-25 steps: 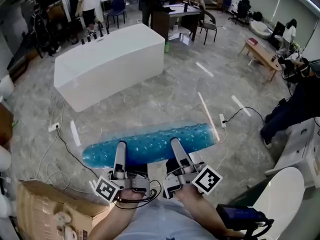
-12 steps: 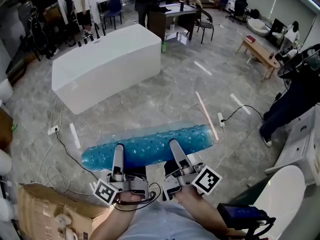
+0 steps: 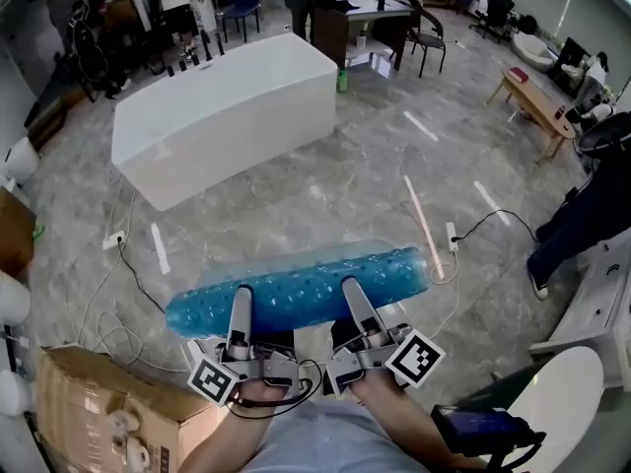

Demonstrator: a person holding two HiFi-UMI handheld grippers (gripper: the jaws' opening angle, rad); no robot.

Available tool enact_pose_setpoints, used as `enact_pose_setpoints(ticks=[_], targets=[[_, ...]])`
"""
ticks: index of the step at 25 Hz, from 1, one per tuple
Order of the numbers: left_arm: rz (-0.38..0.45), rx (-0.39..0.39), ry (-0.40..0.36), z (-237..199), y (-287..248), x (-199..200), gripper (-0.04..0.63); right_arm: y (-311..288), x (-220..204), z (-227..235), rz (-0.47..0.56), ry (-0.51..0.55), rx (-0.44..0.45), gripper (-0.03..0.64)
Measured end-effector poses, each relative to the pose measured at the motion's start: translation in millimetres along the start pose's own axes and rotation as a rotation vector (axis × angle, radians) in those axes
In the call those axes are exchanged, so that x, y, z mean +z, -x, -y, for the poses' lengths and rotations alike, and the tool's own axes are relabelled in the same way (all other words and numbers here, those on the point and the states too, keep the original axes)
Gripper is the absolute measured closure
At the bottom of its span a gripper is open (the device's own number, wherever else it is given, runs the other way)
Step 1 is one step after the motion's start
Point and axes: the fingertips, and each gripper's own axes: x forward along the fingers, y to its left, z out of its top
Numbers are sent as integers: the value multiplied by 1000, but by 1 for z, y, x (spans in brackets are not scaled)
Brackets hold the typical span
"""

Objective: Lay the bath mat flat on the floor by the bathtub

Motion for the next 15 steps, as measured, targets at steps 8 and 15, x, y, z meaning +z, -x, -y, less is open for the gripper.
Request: enact_pose_setpoints(ticks=[8, 15], targets=[[-11, 24, 16, -63, -86, 76, 260, -113, -7, 53, -11, -4, -43, 244], [-13, -1, 29, -81, -182, 181, 261, -258, -26, 57, -11, 17, -26, 247]])
